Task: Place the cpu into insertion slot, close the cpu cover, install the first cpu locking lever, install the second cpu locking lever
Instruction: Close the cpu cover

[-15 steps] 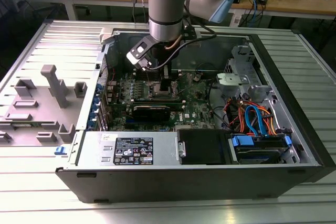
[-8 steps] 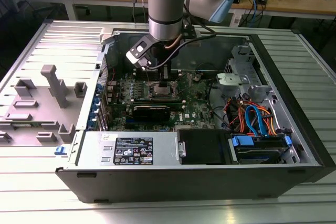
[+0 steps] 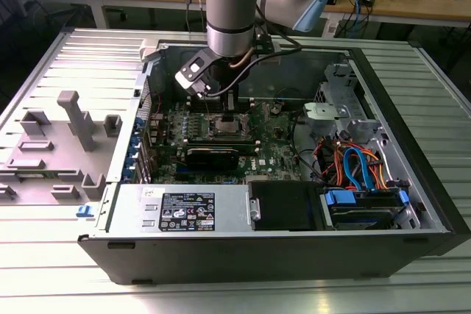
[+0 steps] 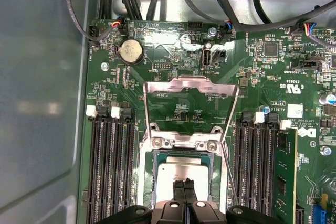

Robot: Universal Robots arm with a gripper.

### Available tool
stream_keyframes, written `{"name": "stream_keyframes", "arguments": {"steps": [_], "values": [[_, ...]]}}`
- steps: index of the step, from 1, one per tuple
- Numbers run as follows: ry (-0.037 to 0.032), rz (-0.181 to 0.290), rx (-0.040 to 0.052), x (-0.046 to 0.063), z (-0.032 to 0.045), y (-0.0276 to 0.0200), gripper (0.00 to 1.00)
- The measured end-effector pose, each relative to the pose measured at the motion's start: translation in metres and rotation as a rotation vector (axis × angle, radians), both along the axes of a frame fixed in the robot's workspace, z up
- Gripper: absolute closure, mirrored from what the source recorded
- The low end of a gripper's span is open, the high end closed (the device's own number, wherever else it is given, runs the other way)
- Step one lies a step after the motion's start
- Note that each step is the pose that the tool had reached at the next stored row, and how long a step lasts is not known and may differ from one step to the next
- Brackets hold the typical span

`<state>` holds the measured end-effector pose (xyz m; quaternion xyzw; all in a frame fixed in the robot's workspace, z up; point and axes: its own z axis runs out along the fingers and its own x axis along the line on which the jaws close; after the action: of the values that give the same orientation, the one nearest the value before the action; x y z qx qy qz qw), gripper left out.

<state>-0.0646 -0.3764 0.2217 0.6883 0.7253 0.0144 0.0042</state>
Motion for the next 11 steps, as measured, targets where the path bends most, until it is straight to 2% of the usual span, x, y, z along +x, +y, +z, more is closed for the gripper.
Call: {"name": "stream_keyframes", "arguments": {"steps": [9,11], "values": [[-0.0001,0.0,0.0001,0.0,0.0043,0.0001,0.89],[-0.0002,0.0,0.0001,0.0,0.0106,0.0001,0.89]]}}
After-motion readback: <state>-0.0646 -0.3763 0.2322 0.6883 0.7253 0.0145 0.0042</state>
